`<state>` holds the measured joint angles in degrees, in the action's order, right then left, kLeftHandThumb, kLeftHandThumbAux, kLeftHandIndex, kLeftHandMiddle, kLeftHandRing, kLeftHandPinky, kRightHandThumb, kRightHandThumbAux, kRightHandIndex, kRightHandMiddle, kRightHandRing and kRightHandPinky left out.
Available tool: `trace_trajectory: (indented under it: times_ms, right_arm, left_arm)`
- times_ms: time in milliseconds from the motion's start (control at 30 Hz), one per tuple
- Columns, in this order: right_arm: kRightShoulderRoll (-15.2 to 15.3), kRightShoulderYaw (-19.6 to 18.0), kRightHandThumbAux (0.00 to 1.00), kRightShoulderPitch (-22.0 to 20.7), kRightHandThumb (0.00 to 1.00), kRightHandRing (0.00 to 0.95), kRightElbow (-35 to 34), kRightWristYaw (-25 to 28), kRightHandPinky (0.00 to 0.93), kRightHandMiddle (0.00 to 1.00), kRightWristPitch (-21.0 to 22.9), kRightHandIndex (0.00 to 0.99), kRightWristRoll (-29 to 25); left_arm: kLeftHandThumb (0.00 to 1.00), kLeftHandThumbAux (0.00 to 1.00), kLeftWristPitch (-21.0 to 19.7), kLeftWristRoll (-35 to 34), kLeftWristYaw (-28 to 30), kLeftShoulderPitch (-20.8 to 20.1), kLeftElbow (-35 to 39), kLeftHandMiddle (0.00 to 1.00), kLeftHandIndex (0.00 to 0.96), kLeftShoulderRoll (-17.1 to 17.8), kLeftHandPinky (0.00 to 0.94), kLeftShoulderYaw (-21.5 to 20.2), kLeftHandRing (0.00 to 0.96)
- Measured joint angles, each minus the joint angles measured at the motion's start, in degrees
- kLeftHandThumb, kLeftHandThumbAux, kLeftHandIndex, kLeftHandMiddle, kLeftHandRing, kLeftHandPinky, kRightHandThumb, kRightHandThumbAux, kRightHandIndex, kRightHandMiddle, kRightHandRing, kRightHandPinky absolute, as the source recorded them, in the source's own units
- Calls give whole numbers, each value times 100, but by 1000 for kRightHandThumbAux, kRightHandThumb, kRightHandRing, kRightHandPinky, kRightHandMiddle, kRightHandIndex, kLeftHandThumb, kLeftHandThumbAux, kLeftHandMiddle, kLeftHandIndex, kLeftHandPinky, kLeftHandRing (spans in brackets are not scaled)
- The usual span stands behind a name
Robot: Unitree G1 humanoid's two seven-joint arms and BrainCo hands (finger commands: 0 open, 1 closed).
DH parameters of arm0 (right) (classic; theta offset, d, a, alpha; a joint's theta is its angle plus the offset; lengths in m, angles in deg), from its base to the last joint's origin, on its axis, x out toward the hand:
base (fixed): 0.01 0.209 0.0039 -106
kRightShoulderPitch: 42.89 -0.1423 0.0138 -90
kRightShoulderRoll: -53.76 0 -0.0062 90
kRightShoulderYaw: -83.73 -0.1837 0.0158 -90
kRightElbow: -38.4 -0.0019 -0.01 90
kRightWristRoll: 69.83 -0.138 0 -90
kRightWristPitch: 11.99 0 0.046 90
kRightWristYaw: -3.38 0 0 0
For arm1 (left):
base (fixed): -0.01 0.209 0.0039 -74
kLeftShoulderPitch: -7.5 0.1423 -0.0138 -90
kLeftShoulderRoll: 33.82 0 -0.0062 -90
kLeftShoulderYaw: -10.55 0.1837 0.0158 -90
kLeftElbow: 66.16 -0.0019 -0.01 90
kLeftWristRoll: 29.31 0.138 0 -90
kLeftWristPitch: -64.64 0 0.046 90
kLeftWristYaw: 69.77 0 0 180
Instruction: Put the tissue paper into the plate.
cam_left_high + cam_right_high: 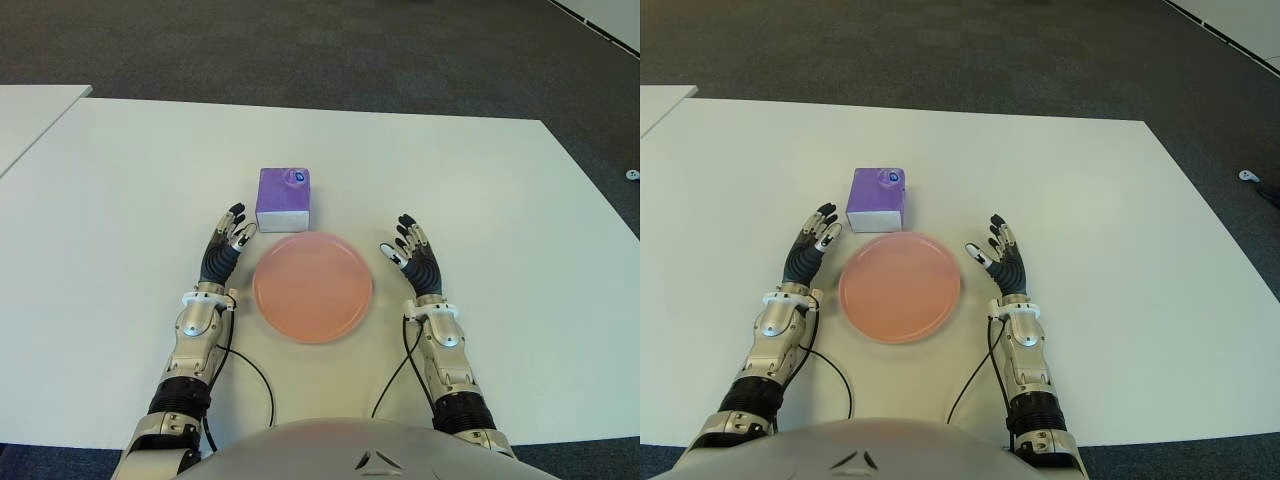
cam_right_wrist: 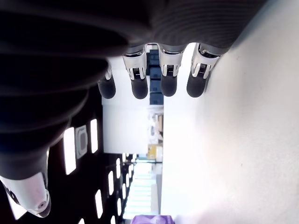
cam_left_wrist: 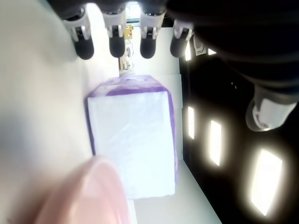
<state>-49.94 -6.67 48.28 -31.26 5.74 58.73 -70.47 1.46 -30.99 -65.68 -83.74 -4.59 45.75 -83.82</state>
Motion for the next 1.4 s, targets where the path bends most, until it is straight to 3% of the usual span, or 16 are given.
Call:
trace_trajectory:
  times_ms: [433,700,833,1033,1400]
  right_arm:
    - [-15,0,664,-1,0,0,1,-25,0,0,1,0,4]
    - [-37,3,686,-29,0,0,13,-40,0,0,3,0,11]
    - [-38,-8,686,-93,0,0,60,-39,0,0,-1,0,-1]
    - [-67,-5,679,-173,6,0,98,-37,0,0,-17,0,-8]
    - [-147,13,648,-181,43,0,110,-40,0,0,-40,0,1]
  left_arm:
    - [0,402,-6,105,-15,-115,-136,0,0,133,0,-8,0]
    - [17,426,-215,1038,-171,-589,-265,0,0,1306,0,-27,0]
    - [97,389,-197,1779,-598,-847,-255,0,0,1959,0,55,0]
    - [143,362,-392,3139,-1451,-1366,-374,0,0,2602,0,539,0]
    - [139,357,-1230,5398,-2823,-2761,-1214,0,0,3026,0,1997,0]
